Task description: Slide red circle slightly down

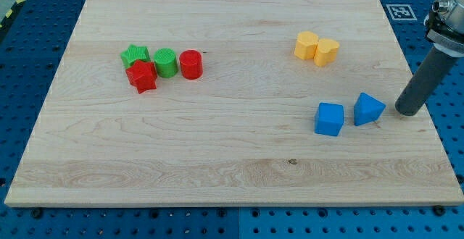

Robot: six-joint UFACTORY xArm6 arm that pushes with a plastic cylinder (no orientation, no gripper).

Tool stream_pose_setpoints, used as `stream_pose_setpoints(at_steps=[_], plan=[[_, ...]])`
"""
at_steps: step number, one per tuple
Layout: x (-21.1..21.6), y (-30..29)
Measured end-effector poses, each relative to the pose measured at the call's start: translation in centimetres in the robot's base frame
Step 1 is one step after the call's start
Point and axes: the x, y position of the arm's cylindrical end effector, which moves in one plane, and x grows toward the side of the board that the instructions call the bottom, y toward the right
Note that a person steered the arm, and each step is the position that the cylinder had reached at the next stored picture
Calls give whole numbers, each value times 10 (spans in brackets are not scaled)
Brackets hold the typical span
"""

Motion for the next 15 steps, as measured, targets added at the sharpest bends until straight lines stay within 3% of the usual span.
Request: stream_pose_setpoints(at_steps=[4, 6, 8, 10, 13, 15], plan=[[3, -81], [-66, -100], [-125, -235], [-119, -352], [-116, -328], [-81, -328]])
